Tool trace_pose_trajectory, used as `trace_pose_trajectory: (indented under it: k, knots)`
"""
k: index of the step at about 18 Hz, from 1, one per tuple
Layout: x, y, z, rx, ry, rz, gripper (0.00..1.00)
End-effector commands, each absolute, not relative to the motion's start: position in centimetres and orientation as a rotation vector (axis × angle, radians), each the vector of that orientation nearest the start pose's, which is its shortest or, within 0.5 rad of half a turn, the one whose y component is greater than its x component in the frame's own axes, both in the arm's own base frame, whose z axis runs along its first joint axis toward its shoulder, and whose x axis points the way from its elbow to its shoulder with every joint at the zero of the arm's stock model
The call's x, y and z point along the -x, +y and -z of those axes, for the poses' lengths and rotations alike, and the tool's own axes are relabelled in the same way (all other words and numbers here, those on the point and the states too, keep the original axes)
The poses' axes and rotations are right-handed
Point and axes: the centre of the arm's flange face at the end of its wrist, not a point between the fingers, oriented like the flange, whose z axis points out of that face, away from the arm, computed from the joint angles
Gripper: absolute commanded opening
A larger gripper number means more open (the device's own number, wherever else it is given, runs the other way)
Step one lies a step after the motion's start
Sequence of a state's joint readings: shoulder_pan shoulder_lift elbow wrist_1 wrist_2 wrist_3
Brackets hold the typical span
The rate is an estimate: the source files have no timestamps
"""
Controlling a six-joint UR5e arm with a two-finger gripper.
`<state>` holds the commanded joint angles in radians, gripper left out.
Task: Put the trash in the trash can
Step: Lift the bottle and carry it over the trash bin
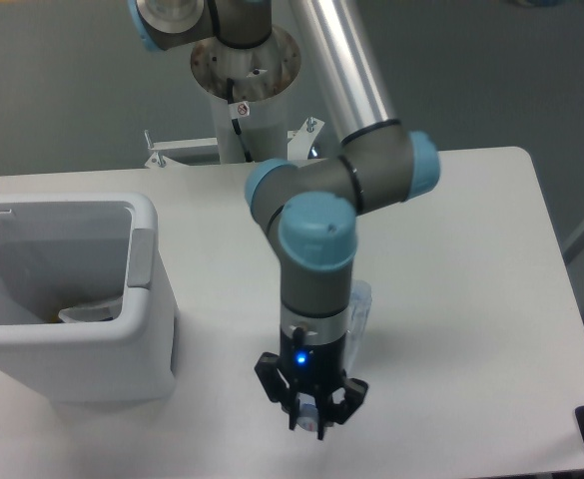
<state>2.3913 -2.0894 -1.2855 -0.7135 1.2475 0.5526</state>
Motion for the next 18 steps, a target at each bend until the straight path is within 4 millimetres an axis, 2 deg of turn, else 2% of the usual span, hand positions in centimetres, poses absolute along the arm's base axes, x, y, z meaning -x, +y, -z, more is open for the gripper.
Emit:
trace_pose_trajectory:
  k: [2,4,11,15,18]
  knots:
    - [42.3,60.9,-44.8,2.351,-0.265,-0.170,0.26]
    - [42.1,60.6,-46.5,2.310,-0.309,-0.165,0.26]
    - [40.4,59.7,-51.0,2.248,-0.338,-0.182,0.26]
    - [38.3,58.5,-55.2,2.194,-0.300,-0.202,0.26]
    - [36.0,58.2,-57.8,2.150,-0.241,-0.168,0.26]
